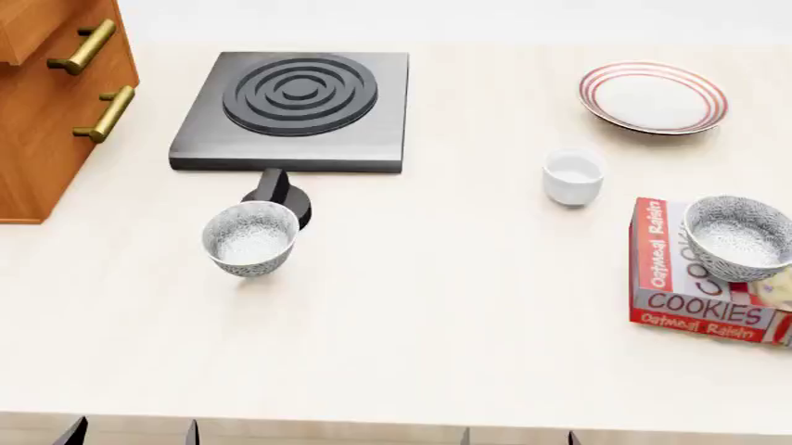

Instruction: Pick the akita bowl on the cookies box and place it on the plate.

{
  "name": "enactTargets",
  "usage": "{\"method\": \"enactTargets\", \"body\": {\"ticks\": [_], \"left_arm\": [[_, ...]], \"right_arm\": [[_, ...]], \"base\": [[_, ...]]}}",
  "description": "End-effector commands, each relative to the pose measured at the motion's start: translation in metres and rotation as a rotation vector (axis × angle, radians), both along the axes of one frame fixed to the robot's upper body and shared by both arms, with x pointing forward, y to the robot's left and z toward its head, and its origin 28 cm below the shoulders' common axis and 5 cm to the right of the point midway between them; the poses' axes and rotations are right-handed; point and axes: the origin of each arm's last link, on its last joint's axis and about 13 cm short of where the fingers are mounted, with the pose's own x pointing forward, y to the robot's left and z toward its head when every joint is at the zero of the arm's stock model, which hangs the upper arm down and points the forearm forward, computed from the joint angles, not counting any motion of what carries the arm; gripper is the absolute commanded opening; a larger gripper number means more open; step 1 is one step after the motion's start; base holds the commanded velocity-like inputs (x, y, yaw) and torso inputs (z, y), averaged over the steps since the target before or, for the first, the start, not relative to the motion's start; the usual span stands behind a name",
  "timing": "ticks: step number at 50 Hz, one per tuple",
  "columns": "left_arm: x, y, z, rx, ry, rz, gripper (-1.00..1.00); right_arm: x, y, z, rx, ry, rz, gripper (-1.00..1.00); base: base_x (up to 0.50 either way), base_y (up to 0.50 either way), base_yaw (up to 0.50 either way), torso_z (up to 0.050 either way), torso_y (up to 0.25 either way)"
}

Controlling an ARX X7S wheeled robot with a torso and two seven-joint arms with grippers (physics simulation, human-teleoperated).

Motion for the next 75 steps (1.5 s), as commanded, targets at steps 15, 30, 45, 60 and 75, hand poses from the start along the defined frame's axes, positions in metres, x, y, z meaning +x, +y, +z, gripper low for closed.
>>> {"method": "enactTargets", "body": {"ticks": [15,30,45,60,75], "left_arm": [[0.002,0.001,0.001,-0.002,0.01,0.006,1.0],[0.008,0.013,0.075,-0.03,-0.21,0.043,1.0],[0.0,0.018,0.106,-0.047,-0.279,0.038,1.0],[-0.001,0.019,0.104,-0.048,-0.275,0.036,1.0],[-0.001,0.02,0.105,-0.046,-0.282,0.047,1.0]], "right_arm": [[0.001,-0.001,0.002,0.033,-0.013,0.009,1.0],[0.002,-0.014,0.081,0.005,-0.224,-0.11,1.0],[-0.011,-0.021,0.121,0.001,-0.338,-0.102,1.0],[-0.015,-0.021,0.122,-0.015,-0.37,-0.089,1.0],[-0.015,-0.022,0.118,-0.026,-0.382,-0.085,1.0]], "base": [[0.0,0.0,0.0,0.0,0.0],[0.38,-0.02,0.0,0.0,0.0],[0.5,-0.03,0.0,0.0,0.0],[0.5,-0.03,0.0,0.0,0.0],[0.5,-0.03,0.0,0.0,0.001]]}}
